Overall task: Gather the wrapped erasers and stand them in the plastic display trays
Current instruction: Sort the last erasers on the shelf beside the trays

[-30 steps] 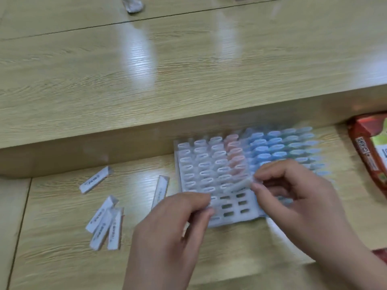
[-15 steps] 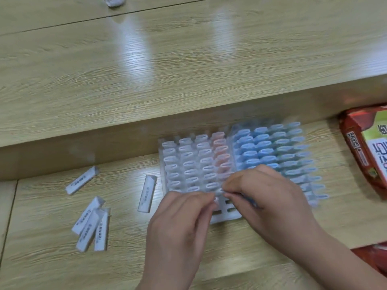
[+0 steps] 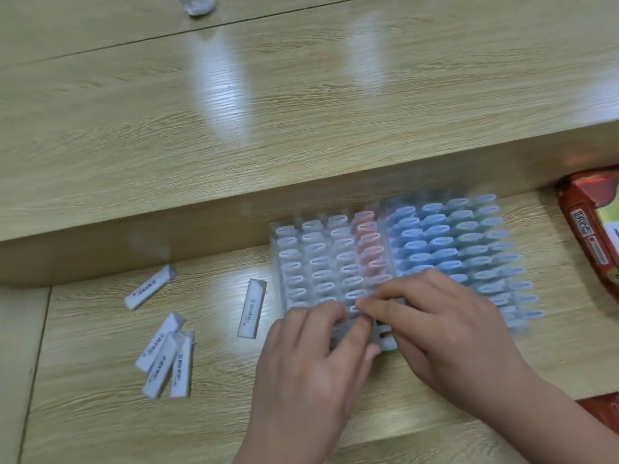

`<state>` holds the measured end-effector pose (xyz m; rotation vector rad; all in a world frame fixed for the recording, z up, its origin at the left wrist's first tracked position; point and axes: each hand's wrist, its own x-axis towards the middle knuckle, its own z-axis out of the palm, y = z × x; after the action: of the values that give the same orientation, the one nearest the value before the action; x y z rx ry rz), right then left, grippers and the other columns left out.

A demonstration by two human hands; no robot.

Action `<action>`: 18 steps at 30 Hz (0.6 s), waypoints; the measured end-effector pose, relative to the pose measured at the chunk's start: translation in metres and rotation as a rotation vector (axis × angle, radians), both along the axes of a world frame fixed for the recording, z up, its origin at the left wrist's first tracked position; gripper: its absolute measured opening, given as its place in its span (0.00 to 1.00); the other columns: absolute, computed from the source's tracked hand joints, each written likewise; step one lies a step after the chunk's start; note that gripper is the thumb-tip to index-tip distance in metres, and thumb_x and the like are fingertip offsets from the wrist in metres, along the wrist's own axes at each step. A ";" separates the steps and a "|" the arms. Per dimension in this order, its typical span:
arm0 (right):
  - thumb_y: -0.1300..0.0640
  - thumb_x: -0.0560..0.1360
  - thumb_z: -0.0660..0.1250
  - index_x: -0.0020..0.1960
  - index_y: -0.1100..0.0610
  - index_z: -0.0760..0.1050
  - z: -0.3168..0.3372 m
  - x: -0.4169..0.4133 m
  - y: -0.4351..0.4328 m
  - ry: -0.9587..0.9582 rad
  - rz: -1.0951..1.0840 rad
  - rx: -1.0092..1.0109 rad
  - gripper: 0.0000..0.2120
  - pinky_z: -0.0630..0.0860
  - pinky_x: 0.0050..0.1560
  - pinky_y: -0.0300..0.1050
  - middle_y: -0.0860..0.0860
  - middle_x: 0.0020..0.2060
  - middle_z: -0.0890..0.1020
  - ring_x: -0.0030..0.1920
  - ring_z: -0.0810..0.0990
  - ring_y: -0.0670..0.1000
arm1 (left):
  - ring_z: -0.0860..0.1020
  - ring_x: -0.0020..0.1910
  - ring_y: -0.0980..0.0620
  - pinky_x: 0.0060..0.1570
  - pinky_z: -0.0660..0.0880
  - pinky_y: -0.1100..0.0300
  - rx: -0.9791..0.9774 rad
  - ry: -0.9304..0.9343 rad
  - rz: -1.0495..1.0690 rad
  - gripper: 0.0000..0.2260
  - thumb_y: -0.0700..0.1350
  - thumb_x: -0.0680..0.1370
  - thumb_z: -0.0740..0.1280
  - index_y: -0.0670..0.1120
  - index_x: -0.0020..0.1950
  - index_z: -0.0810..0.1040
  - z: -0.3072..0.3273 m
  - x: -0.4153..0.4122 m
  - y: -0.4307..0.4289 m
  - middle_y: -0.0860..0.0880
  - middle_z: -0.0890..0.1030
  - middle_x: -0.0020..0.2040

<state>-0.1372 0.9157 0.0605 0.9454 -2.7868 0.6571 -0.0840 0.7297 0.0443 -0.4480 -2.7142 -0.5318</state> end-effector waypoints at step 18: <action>0.63 0.59 0.62 0.41 0.61 0.81 0.003 -0.006 -0.203 -0.116 0.000 0.644 0.13 0.73 0.34 0.49 0.58 0.33 0.79 0.35 0.78 0.60 | 0.70 0.57 0.48 0.52 0.68 0.55 0.203 -0.459 0.660 0.14 0.53 0.79 0.66 0.51 0.62 0.81 -0.024 0.035 -0.192 0.50 0.75 0.56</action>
<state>-0.1428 0.7129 0.0636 1.0148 -3.1588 -0.2265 -0.0492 0.5372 0.0202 0.6846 -2.9322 -0.7661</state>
